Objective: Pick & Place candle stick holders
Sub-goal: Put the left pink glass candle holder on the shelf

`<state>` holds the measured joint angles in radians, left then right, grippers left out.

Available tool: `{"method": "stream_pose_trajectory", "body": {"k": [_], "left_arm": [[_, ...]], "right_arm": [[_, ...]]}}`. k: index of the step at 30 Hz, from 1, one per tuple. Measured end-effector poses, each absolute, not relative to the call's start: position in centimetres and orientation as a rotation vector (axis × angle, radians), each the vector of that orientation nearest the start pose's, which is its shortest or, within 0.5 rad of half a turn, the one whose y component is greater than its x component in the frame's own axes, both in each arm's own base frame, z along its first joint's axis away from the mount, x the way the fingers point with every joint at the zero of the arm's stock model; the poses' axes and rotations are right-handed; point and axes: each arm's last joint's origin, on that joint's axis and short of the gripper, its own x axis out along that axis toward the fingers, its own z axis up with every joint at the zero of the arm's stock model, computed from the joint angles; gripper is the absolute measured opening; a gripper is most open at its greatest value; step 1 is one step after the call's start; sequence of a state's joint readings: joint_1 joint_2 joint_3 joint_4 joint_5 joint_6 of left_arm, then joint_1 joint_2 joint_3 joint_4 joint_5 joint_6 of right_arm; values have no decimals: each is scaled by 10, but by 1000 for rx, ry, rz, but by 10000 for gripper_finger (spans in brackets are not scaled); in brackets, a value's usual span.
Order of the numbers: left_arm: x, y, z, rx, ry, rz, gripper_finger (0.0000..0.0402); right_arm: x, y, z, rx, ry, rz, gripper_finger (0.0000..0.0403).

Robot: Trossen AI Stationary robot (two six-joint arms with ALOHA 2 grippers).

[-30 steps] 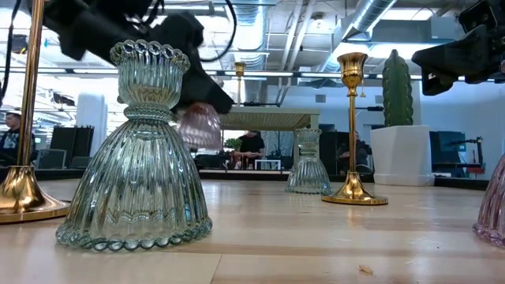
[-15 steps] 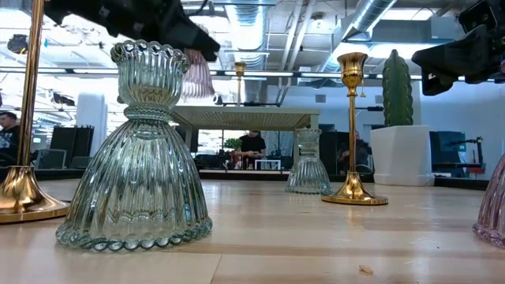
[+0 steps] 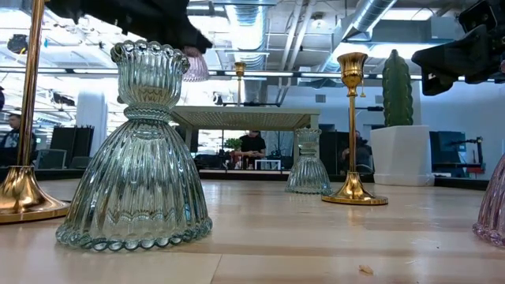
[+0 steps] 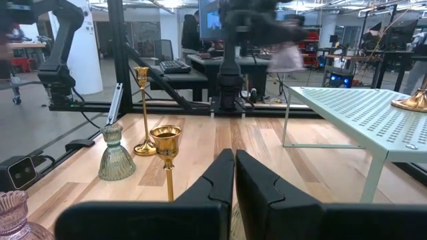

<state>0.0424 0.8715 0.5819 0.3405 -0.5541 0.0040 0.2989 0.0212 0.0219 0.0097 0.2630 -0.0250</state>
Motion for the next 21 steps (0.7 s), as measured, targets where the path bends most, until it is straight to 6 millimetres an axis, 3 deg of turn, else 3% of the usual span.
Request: {"method": "stream_pose_trajectory", "body": {"k": [3, 11, 15, 21], "left_arm": [[191, 41, 298, -7, -55, 665, 140], [193, 80, 302, -9, -154, 650, 128], [197, 96, 294, -22, -136, 691, 148], [210, 117, 279, -27, -132, 733, 126]], "right_arm": [[95, 21, 170, -22, -11, 36, 8], [95, 21, 170, -22, -10, 36, 8], [95, 21, 170, -22, -10, 36, 8], [95, 21, 170, -22, -11, 36, 8]]}}
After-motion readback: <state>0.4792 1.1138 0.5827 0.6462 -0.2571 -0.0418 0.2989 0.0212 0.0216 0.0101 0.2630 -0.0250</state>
